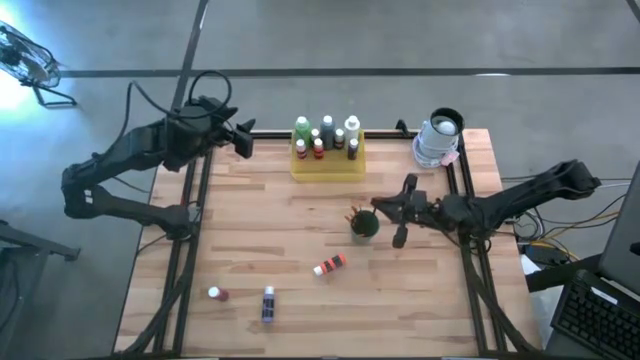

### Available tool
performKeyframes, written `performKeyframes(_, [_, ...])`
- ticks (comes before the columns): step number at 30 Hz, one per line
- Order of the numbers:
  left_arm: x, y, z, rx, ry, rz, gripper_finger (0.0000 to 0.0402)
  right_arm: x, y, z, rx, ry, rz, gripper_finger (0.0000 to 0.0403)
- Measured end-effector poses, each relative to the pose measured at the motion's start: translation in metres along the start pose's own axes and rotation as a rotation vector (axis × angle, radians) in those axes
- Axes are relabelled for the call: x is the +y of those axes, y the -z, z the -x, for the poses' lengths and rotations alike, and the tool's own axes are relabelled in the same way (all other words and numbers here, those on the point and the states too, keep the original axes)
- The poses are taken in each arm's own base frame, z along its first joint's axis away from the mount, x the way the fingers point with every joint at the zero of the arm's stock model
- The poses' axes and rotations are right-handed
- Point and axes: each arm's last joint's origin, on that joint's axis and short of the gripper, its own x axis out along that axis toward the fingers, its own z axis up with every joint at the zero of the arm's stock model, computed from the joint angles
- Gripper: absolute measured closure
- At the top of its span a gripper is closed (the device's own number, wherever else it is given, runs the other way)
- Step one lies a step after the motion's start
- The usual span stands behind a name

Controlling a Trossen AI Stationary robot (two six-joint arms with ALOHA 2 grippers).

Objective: Pick & Place Paint Supplies
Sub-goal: Put the gold paint brush into the green cup

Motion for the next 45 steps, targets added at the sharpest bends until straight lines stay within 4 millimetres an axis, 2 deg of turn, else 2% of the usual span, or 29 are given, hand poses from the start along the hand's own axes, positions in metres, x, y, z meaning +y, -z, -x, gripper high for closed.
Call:
performKeyframes(8, [0.001,-0.001,0.002,-0.01,0.002,0.007,0.0129,0.006,0.024,-0.016,0.096,0.015,0.016,0.0392])
performKeyframes(20, [0.002,-0.002,0.004,-0.013,0.018,0.019,0.0129,0.011,0.046,-0.029,0.141,0.031,-0.012,0.0392])
performKeyframes(39, [0.002,-0.001,0.004,-0.009,0.017,0.014,0.0129,0.012,0.064,-0.033,0.199,0.054,-0.087,0.0391])
performKeyframes(45, [0.001,-0.001,0.002,-0.006,0.016,0.011,0.0129,0.008,0.072,-0.03,0.267,0.108,-0.104,0.0391])
